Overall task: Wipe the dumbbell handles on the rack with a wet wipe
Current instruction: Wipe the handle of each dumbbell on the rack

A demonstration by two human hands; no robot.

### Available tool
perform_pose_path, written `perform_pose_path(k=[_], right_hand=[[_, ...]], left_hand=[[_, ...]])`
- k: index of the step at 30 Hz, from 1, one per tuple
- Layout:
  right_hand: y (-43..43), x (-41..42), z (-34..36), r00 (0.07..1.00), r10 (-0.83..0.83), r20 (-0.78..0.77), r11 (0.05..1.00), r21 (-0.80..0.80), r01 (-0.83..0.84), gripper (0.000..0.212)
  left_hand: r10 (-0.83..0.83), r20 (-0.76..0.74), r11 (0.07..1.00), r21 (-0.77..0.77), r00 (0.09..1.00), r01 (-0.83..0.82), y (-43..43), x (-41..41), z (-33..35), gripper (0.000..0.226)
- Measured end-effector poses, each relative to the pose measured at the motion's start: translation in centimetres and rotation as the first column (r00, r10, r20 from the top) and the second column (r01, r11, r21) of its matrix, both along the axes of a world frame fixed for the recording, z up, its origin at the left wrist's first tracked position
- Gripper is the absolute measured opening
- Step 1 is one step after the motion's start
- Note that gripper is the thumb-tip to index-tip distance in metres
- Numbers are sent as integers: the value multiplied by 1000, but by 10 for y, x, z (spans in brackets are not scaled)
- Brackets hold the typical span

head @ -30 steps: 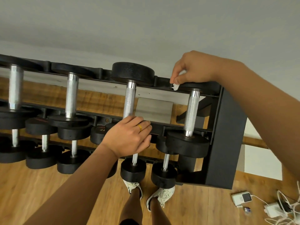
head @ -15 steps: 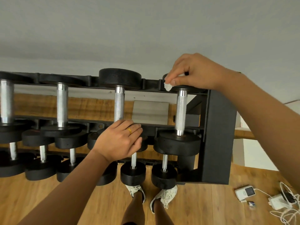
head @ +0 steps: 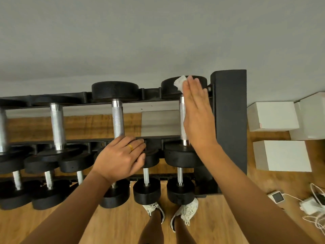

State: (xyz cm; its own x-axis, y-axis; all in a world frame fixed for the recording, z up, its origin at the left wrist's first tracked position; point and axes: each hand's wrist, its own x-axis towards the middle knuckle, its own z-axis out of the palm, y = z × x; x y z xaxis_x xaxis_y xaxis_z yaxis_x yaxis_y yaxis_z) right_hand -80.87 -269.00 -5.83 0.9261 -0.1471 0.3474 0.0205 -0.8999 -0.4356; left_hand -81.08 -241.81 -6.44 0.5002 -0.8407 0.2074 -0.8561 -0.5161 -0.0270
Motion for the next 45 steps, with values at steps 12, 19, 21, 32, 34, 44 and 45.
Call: perform_pose_path(k=[12,19,21,32,34,44,45], right_hand=[[0,9,16,1000,9,-19,997,73,-8,58],[29,25,21,956,200,-216,766,-573,-290,68],[19,28,22,924,255,-284,618,-687,-382,70],[-40,-11,10,971,175,-165,943,311,-117,86],[-26,-13,0,978,52,-200,822,565,72,89],[-30,-4,10,975,-7,-224,570,800,188,59],[-35,0,12,976,-22,-216,521,831,195,53]], left_hand=[[-7,4,1000,-11,1000,7,1,1,-4,51],[-17,17,1000,15,1000,16,0,1,-2,44],[-14,11,1000,17,1000,14,-2,2,0,43],[-2,-1,1000,28,1000,2,-1,0,2,43],[-1,-13,999,33,1000,1,-1,0,2,42],[-4,-9,999,38,1000,4,0,1,3,42],[-3,-9,999,38,1000,4,0,0,2,43]])
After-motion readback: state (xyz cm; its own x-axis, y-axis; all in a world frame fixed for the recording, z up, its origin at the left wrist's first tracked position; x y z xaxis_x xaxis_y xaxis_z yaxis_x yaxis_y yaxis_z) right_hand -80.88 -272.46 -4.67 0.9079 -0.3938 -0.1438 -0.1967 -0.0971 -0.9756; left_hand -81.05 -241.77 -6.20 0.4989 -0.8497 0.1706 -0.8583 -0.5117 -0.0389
